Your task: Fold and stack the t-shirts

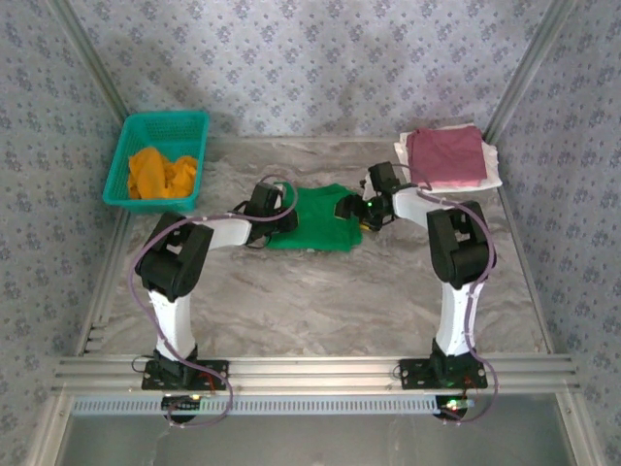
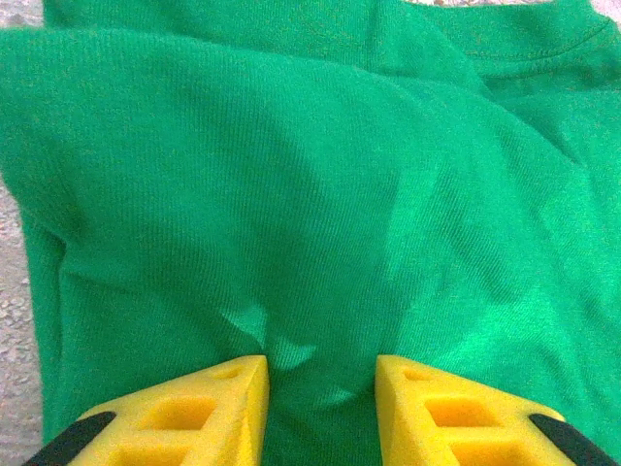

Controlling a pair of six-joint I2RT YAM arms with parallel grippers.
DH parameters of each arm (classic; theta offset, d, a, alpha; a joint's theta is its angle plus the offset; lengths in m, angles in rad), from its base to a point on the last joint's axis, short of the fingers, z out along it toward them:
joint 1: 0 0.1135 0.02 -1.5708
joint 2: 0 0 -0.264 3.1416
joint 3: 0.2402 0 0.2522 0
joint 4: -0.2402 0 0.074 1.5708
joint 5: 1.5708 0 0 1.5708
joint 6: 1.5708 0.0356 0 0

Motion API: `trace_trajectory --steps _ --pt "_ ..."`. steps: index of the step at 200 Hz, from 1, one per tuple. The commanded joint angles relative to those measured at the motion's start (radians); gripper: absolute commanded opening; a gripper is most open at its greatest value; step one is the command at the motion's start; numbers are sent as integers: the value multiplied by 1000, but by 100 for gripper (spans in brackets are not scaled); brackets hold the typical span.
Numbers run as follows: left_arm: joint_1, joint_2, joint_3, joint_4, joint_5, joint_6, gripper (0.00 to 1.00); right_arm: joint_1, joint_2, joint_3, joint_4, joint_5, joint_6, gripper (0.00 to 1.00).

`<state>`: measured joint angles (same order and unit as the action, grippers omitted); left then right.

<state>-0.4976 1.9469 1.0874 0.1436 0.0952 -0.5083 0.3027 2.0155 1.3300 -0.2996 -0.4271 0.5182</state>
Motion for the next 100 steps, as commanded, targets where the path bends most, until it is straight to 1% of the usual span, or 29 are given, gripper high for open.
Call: trace_trajectory --steps 1,13,41,57,63,90,100 --pt "-10 26 -28 -23 1 -2 34 38 44 57 16 -76 12 77" --pt "-12 27 -27 -19 3 -5 34 55 58 81 17 -78 16 73" --pt "-16 27 -24 -11 6 -7 33 96 98 124 41 -88 46 58" --pt "-16 27 -24 -6 9 -12 33 116 130 166 23 -87 51 56" --pt "-16 25 -25 -6 10 -14 33 121 139 176 21 -85 56 53" --pt "-19 14 -27 -8 7 -13 33 117 154 192 23 -67 80 30" --pt "-18 3 -30 -15 -1 -11 33 108 146 193 12 -49 79 19"
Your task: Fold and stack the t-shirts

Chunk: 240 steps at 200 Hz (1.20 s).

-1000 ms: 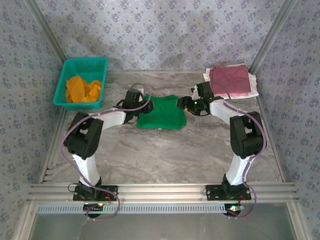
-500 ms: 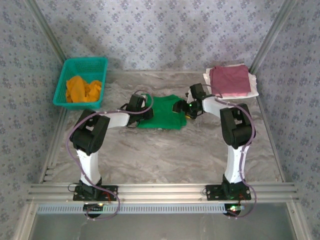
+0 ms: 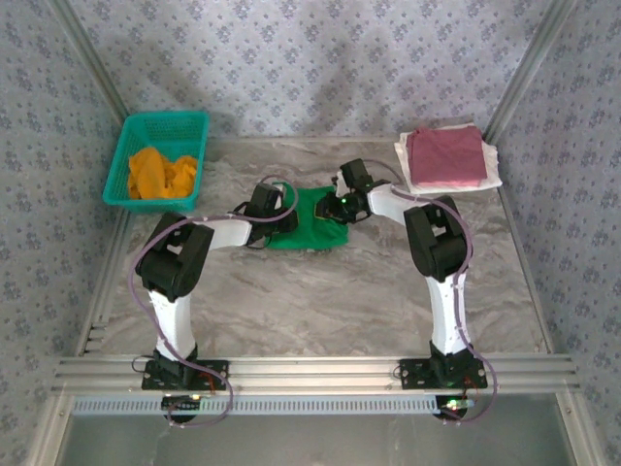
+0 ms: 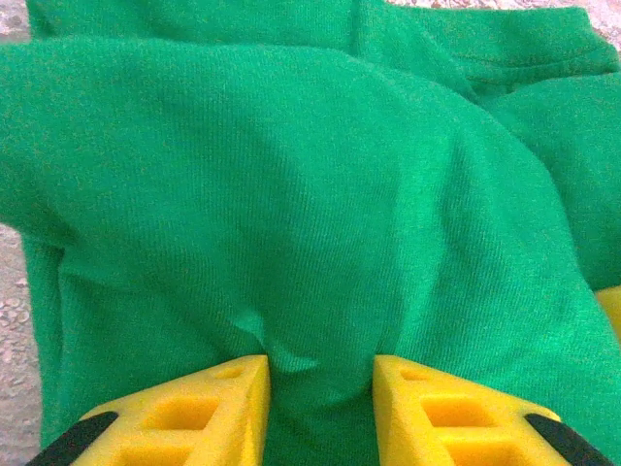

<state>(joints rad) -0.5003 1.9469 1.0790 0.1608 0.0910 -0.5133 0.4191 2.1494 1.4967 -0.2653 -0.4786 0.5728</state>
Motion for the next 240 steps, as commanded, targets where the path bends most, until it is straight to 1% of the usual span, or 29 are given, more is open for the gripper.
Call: trace_trajectory --steps 1,12,21,34,55,77,99,107,118,136,147,158,184,240 --pt "-15 0 -22 -33 2 -6 33 -10 11 27 -25 5 24 18" --pt "-17 -25 -30 -46 -31 -10 35 -26 -4 27 -52 45 13 9" --pt "-16 -58 -47 -46 -64 -11 42 -43 -15 36 -86 71 -6 0" --pt "-16 -116 -68 -60 -108 -12 53 -73 -25 45 -122 98 -38 0" --pt "-15 -226 -105 -101 -191 -7 58 -118 -44 58 -168 148 -107 0" --pt "-14 -358 -144 -162 -259 10 60 -160 -52 123 -263 233 -213 0" --pt "-14 -495 -191 -206 -309 27 61 -199 -58 206 -316 302 -329 0" --pt "-14 -533 -210 -219 -328 28 62 -205 -53 252 -331 321 -393 0" --pt "-14 -582 -238 -233 -350 27 62 -209 -38 320 -402 363 -478 0" --pt "-14 -641 -289 -231 -375 15 63 -222 21 493 -510 418 -568 0" --pt "-13 -661 -314 -230 -387 6 63 -224 60 591 -577 433 -603 0" --pt "-13 -673 -336 -223 -394 -3 63 -225 83 648 -604 457 -634 0" --pt "-12 -674 -356 -227 -393 -10 63 -243 126 734 -615 489 -675 0" --pt "-9 -640 -323 -262 -395 16 63 -312 212 905 -671 558 -762 0"
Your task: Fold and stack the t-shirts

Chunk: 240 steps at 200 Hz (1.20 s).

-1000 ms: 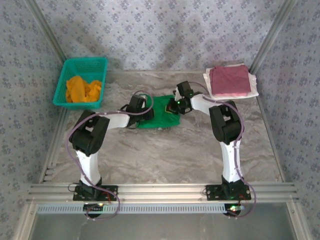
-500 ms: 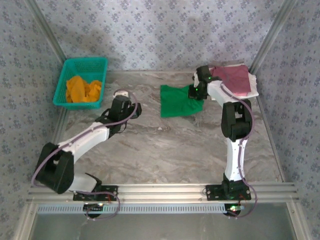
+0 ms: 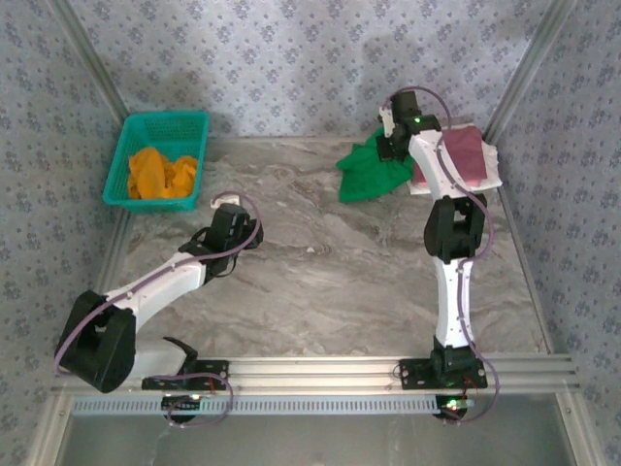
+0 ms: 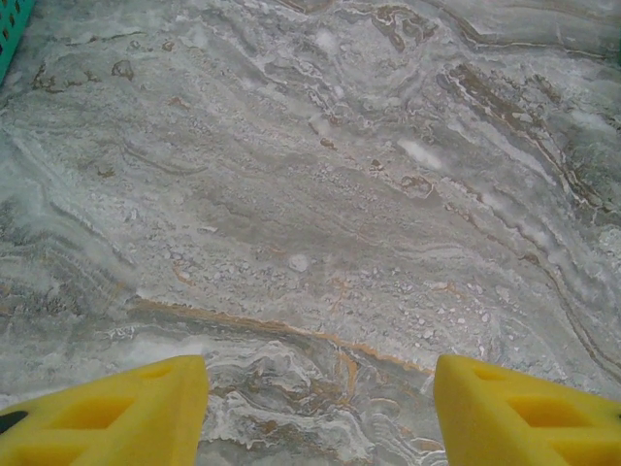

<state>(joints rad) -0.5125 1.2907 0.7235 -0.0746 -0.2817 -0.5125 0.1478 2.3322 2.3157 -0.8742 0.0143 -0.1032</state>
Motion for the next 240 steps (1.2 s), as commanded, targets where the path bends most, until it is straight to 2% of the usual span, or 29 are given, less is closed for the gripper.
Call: trace_trajectory --steps 1,62,100,213,221,234,237,240 --pt "3 17 32 -27 -22 15 63 -41 30 88 -63 66 -89 0" --pt "3 51 33 -18 -20 19 63 -87 73 149 9 206 -312 0" --pt "3 73 42 -16 -17 19 63 -129 87 233 40 186 -324 0" --pt "5 98 87 -51 -24 48 64 -275 160 233 131 242 -363 0" --pt "5 103 93 -55 -21 49 64 -282 165 231 145 248 -358 17" --pt "6 111 107 -65 -19 48 64 -292 178 236 167 258 -350 24" --pt "5 112 109 -66 -19 46 64 -293 181 240 170 261 -348 27" --pt "6 113 111 -68 -18 46 64 -295 185 247 170 265 -348 34"
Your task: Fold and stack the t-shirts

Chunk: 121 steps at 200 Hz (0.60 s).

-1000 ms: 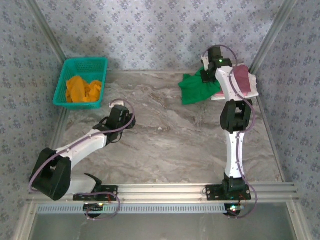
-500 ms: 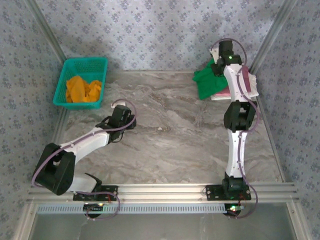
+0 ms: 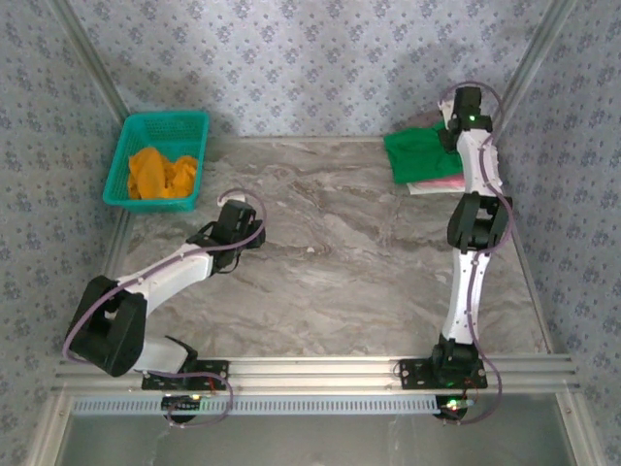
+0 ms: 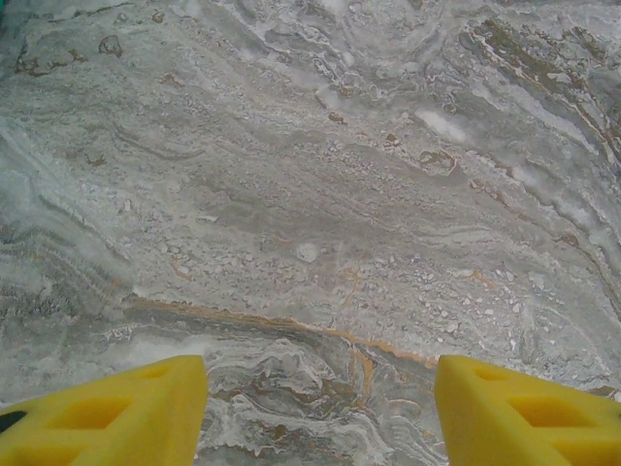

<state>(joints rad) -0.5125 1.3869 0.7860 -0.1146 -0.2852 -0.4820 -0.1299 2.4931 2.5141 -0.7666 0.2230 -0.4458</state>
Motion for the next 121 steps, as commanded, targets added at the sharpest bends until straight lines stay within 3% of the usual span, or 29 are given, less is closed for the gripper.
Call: trace_trajectory --steps 1,9,14,39,59,73,85,102,121 --pt "6 17 49 -28 -14 16 64 -18 25 51 62 57 -4 37" --pt "6 17 54 -32 -11 16 64 -18 32 77 49 64 2 58" --pt "6 15 57 -35 -11 16 65 -18 33 92 39 70 9 65" --pt "5 -15 63 -52 -24 11 65 -18 -28 122 -37 12 132 70" --pt "5 -49 56 -51 -35 11 66 -17 -152 2 -54 -157 310 71" --pt "6 -65 52 -45 -38 11 66 -19 -275 -197 88 -369 474 59" --pt "5 -66 52 -43 -43 13 66 -19 -346 -370 254 -562 573 31" --pt "8 -60 54 -36 -38 11 66 -23 -341 -505 450 -795 729 1" --pt "10 -64 49 -29 -26 6 66 -24 -217 -404 407 -832 773 0"
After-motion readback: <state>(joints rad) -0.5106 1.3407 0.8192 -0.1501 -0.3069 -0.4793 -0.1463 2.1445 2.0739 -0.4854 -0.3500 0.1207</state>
